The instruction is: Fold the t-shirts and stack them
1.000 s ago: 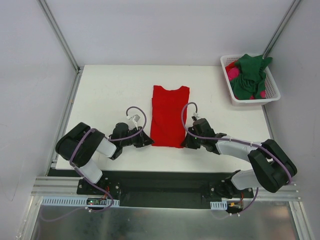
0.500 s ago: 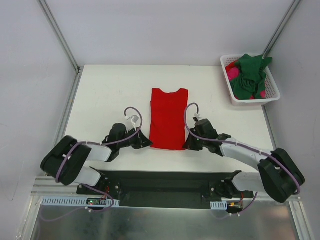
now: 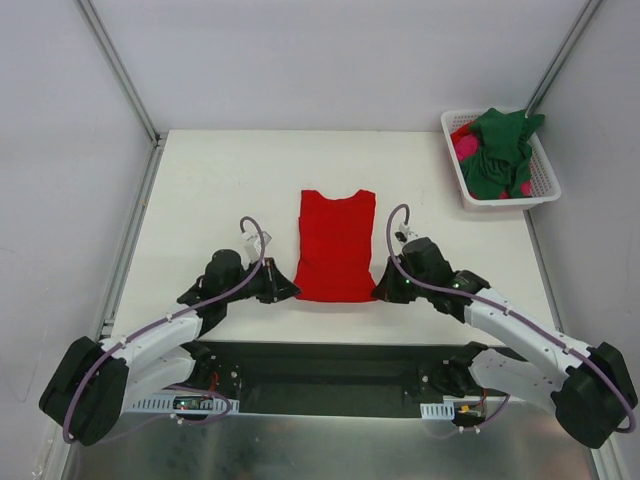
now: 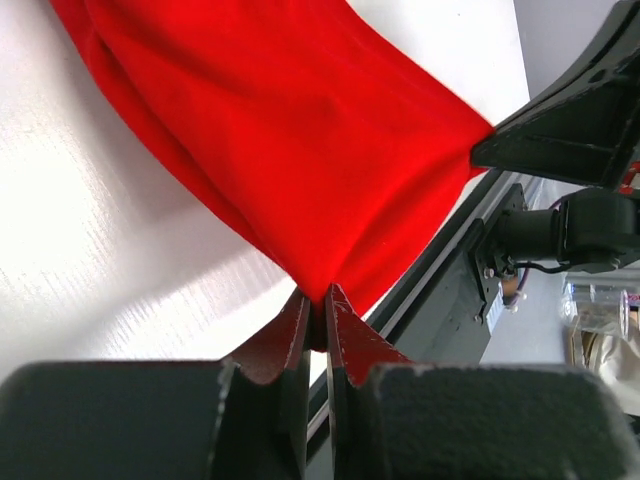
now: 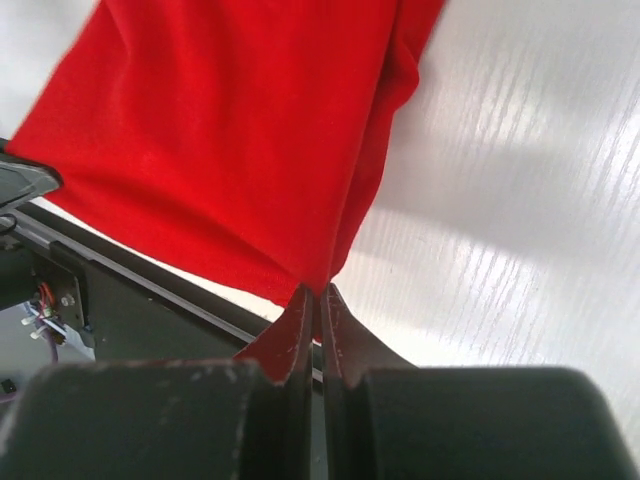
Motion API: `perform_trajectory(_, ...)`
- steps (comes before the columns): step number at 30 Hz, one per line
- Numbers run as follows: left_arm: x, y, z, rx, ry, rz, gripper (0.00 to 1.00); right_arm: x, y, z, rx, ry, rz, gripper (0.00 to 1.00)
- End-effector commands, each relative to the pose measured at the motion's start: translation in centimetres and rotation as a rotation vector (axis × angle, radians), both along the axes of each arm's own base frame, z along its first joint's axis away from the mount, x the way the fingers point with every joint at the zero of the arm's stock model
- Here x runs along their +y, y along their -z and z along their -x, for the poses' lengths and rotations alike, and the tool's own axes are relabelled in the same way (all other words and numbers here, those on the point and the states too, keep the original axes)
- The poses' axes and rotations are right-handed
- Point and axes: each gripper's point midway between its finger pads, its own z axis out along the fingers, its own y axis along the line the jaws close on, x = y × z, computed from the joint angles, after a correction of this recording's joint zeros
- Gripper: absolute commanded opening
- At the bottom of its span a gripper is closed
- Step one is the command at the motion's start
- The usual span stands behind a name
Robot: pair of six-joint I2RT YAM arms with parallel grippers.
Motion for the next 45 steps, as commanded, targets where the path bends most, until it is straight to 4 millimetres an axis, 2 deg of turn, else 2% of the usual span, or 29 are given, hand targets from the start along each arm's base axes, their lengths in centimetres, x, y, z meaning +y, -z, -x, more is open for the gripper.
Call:
perform_trajectory(1, 0.4, -2.2, -1.7, -0.063, -0.049, -0.042, 0.0, -2.1, -2.8, -1.3, -0.085, 0.042, 0.097, 0.01)
perform_trajectory(3, 0.4, -2.7, -2.2, -0.074, -0.049, -0.059, 0.0, -2.5, -3.6, -2.0, -0.118, 0.056, 0.124, 0.01)
perform_trajectory(4, 0.2, -3.6, -3.0, -0.094, -0.059, -0.062, 0.0, -2.1, -4.6, -2.7, -0.141, 0.057, 0.117, 0.01)
perform_trajectory(7, -0.3, -4.8, -4.6, -0.13, -0.063, -0.081, 0.0, -1.7, -5.1, -3.7, -0.159, 0.047, 0.138, 0.01)
perform_trajectory(8, -0.3, -5.2, -5.2, -0.149, -0.067, -0.091, 0.0, -1.3, -5.8, -4.5, -0.178, 0.049, 0.133, 0.02)
perform_trajectory(13, -1.8, -6.8, -8.2, -0.203, -0.062, -0.099, 0.0, 0.0, -6.8, -6.6, -0.227, 0.031, 0.146, 0.01)
perform_trajectory(16, -2.5, -7.3, -9.9, -0.234, -0.06, -0.108, 0.0, 0.9, -7.4, -8.7, -0.26, 0.032, 0.153, 0.01)
perform_trajectory(17, -2.7, -7.3, -10.3, -0.242, -0.055, -0.117, 0.0, 1.1, -6.7, -9.2, -0.245, 0.025, 0.172, 0.01)
perform_trajectory(22, -3.5, -8.6, -13.4, -0.286, -0.051, -0.125, 0.0, 2.1, -8.2, -12.6, -0.288, 0.029, 0.157, 0.01)
perform_trajectory(24, -3.1, -9.0, -14.7, -0.301, -0.066, -0.129, 0.0, 2.2, -8.0, -13.6, -0.287, 0.025, 0.164, 0.01)
perform_trajectory(25, -3.1, -9.4, -15.5, -0.306, -0.067, -0.124, 0.0, 1.9, -8.7, -14.7, -0.3, 0.041, 0.156, 0.01)
perform_trajectory(30, -2.2, -10.7, -18.5, -0.342, -0.092, -0.128, 0.0, 1.6, -9.5, -17.8, -0.323, 0.054, 0.159, 0.01)
perform_trajectory(31, -1.9, -10.2, -19.1, -0.332, -0.097, -0.136, 0.0, 1.2, -8.9, -18.5, -0.309, 0.063, 0.171, 0.01)
perform_trajectory(33, -1.8, -10.5, -20.1, -0.341, -0.097, -0.134, 0.0, 1.2, -9.6, -19.6, -0.325, 0.07, 0.164, 0.01)
perform_trajectory(34, -1.7, -10.0, -20.6, -0.332, -0.098, -0.14, 0.0, 0.9, -9.5, -20.3, -0.328, 0.079, 0.169, 0.01)
perform_trajectory(36, -1.8, -10.4, -21.4, -0.344, -0.092, -0.135, 0.0, 1.2, -9.5, -21.1, -0.32, 0.071, 0.15, 0.01)
perform_trajectory(37, -1.7, -9.6, -21.9, -0.331, -0.094, -0.143, 0.0, 0.9, -9.6, -21.7, -0.325, 0.082, 0.146, 0.02)
perform_trajectory(38, -1.7, -9.6, -22.2, -0.335, -0.093, -0.144, 0.0, 0.8, -9.0, -22.1, -0.314, 0.085, 0.149, 0.01)
perform_trajectory(39, -1.8, -10.1, -22.7, -0.346, -0.089, -0.138, 0.0, 0.8, -9.4, -22.5, -0.323, 0.091, 0.145, 0.01)
perform_trajectory(40, -1.8, -9.5, -23.1, -0.333, -0.087, -0.141, 0.0, 0.5, -9.5, -23.0, -0.327, 0.101, 0.141, 0.01)
perform_trajectory(45, -1.9, -9.7, -23.9, -0.335, -0.071, -0.127, 0.0, 0.5, -9.7, -23.7, -0.321, 0.096, 0.124, 0.01)
